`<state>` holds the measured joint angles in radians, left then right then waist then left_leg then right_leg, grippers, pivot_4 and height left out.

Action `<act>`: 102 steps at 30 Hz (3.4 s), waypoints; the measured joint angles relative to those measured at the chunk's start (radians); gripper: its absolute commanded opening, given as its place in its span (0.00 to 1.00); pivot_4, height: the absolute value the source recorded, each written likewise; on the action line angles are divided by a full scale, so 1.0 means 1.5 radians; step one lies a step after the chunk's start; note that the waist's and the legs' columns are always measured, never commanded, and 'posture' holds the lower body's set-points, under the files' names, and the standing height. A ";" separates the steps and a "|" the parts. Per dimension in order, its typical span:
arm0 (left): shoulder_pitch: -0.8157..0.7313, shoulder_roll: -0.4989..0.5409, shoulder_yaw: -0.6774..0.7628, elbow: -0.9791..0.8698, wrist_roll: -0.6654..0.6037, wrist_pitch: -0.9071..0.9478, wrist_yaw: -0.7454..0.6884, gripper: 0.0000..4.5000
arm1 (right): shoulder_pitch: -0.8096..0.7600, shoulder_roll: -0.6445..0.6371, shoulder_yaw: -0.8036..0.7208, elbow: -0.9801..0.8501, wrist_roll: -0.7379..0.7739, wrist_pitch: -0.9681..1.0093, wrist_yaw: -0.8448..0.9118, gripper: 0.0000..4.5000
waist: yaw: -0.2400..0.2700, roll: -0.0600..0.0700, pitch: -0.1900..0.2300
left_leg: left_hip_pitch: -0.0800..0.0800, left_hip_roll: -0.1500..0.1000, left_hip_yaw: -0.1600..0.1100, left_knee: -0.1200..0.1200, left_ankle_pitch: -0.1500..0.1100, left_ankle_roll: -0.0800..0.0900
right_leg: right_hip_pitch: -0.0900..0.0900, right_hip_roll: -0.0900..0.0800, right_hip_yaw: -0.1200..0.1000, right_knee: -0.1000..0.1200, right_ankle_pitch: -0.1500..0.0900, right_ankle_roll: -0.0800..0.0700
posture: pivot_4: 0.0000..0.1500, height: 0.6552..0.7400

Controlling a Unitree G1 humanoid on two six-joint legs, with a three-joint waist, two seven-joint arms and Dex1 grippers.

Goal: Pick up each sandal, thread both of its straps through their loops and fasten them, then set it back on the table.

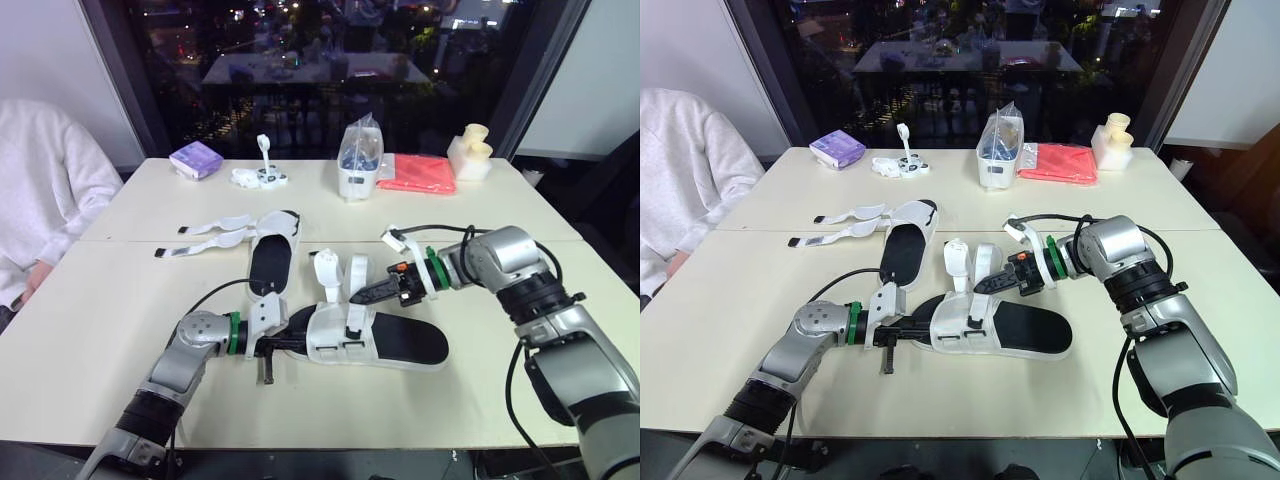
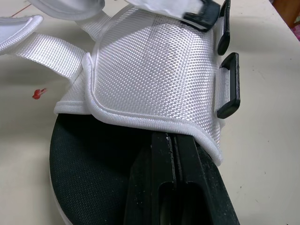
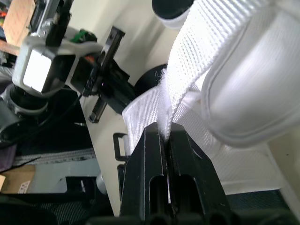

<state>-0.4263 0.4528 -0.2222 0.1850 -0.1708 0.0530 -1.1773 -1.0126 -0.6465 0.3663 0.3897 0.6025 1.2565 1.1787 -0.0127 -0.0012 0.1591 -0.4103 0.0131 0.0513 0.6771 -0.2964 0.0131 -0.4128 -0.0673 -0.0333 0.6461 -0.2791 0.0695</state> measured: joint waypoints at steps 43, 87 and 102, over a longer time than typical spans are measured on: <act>-0.003 -0.005 -0.009 0.006 0.004 -0.017 -0.001 0.00 | 0.090 -0.021 -0.096 -0.230 0.056 0.085 -0.103 0.02 | 0.000 0.000 0.000 | 0.000 0.000 0.001 -0.003 0.000 0.000 | -0.001 0.000 0.000 -0.001 0.000 0.000 | 1.00 1.00; -0.006 -0.003 -0.015 -0.007 0.004 0.000 -0.001 0.00 | 0.170 -0.060 -0.040 -0.397 0.041 0.032 -0.092 0.02 | 0.000 0.000 0.000 | 0.000 0.000 0.001 -0.003 0.000 0.000 | -0.001 0.000 0.000 -0.001 0.000 0.000 | 1.00 1.00; -0.004 -0.005 -0.022 -0.011 0.004 0.000 -0.001 0.00 | 0.207 -0.085 -0.059 -0.478 0.077 0.045 -0.119 0.98 | 0.001 0.000 0.000 | 0.000 0.000 0.000 -0.001 0.000 0.000 | 0.000 0.000 0.000 0.000 0.000 0.000 | 1.00 1.00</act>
<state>-0.4326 0.4458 -0.2545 0.1692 -0.1642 0.0533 -1.1794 -0.7028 -0.7739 0.2782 -0.3267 0.7181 1.3244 1.0004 -0.0119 -0.0013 0.1589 -0.4098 0.0129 0.0518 0.6758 -0.2960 0.0130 -0.4128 -0.0675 -0.0333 0.6456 -0.2791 0.0695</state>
